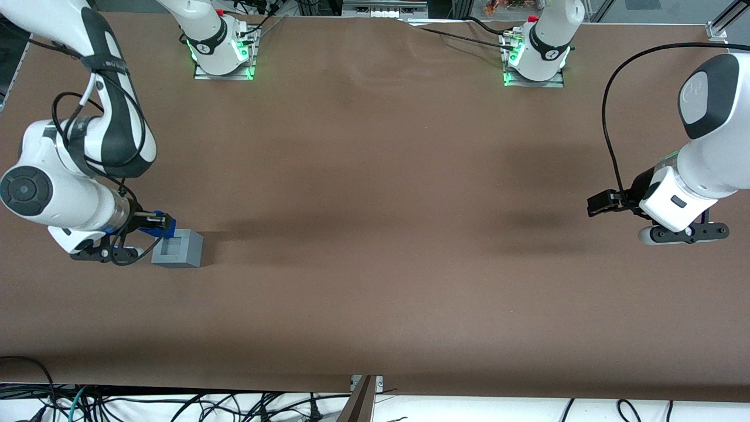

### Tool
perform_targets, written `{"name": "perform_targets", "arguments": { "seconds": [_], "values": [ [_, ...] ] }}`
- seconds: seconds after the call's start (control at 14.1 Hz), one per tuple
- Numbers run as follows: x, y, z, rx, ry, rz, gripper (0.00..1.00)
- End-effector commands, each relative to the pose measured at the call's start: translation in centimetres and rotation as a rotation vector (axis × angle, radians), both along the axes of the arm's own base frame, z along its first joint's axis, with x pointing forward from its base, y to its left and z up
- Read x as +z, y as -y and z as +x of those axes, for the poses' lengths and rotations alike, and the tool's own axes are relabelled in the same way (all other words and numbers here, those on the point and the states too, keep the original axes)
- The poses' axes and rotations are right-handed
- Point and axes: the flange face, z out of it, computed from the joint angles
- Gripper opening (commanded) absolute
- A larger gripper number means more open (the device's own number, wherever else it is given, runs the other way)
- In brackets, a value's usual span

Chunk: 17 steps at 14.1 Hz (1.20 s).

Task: Insert blue part into gray base with right arm
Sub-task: 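Lift the blue part and carry it toward the gray base, then lower the blue part into the gray base's square hole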

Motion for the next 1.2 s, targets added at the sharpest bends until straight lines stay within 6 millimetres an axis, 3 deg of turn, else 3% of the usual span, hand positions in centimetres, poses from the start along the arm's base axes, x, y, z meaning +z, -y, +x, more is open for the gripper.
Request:
{"name": "perform_targets", "arguments": {
  "seconds": [0.0,0.42,1.13],
  "values": [
    [-0.8,-0.1,1.2,0.021,0.027,0.007,0.25],
    [-3.2,1.9,1.4,0.079,0.008,0.016,0.25],
    [-4.3,1.9,1.5,0.14,0.008,0.025,0.25]
  ]
}}
